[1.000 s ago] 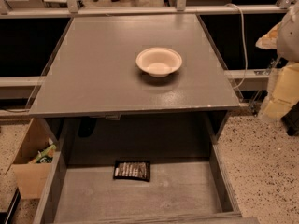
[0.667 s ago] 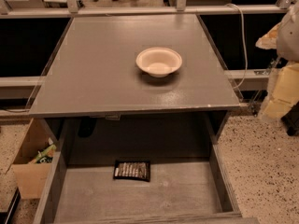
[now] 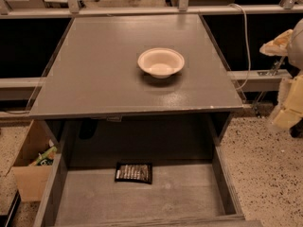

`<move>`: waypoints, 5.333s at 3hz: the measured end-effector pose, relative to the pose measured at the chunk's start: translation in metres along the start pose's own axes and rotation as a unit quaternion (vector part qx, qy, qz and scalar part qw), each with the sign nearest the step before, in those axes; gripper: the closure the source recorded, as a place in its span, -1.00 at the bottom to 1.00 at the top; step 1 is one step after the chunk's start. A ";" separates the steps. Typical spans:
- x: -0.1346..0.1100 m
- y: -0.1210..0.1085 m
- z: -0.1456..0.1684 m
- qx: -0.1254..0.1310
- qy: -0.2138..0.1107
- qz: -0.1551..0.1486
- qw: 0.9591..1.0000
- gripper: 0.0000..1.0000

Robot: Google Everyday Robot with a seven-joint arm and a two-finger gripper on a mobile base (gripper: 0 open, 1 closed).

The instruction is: Pick rxbar chocolate from top drawer and place on counter

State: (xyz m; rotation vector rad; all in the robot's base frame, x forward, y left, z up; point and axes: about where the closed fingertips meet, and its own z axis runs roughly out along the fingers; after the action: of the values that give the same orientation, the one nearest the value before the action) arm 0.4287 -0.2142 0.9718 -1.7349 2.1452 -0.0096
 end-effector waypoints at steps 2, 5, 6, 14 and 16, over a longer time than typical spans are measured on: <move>-0.001 0.041 0.038 -0.043 -0.043 -0.015 0.998 -1.00; 0.010 0.102 0.113 -0.076 -0.062 0.005 0.995 -1.00; 0.009 0.103 0.128 -0.048 -0.101 0.037 0.993 -1.00; -0.046 0.119 0.334 -0.079 -0.120 0.084 0.986 -1.00; -0.086 0.104 0.355 -0.086 -0.146 0.063 0.984 -1.00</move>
Offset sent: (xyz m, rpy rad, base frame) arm -0.0534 0.0342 -0.0972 0.1353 0.1489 0.1222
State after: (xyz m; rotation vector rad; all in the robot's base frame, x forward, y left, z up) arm 0.4498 -0.0268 0.6417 -1.5719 2.0800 0.4474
